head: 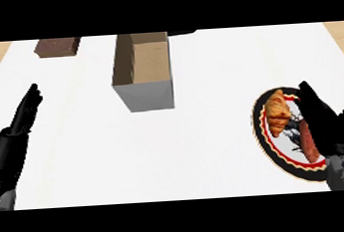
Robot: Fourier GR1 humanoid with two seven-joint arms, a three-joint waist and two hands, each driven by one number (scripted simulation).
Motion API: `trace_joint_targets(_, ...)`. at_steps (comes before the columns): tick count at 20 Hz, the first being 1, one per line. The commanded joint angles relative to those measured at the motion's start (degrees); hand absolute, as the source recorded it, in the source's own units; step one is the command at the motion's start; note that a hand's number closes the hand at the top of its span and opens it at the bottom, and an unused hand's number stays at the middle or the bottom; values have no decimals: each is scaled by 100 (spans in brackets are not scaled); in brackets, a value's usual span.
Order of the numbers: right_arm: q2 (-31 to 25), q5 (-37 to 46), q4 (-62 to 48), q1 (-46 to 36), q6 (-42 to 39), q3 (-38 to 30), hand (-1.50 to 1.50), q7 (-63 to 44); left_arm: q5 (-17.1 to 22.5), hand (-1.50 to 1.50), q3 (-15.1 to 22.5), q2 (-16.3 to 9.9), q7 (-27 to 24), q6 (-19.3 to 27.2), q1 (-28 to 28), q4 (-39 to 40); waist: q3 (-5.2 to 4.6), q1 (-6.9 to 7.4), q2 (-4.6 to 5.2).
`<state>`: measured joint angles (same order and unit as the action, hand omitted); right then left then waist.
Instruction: Pick the sweet potato from the plate and place it in the cardboard box
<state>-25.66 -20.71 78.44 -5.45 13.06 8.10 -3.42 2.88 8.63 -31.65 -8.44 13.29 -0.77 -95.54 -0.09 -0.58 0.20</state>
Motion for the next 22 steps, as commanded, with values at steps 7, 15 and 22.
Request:
trace_joint_targets(7,-1800,1459,-603,-181,430,-698,-150,496,133,0,-86,326,708,169,211,617,-171,-26,229)
trace_joint_targets(15,-141,334,-206,245,1245,-2036,-150,1789,67,0,21,758,1289,191,389,495,9,33,-33)
trace_joint_targets(22,-2063,1502,-355,411,181,-1102,-150,416,-157,0,179,958,1128,331,181,819,-10,24,-24)
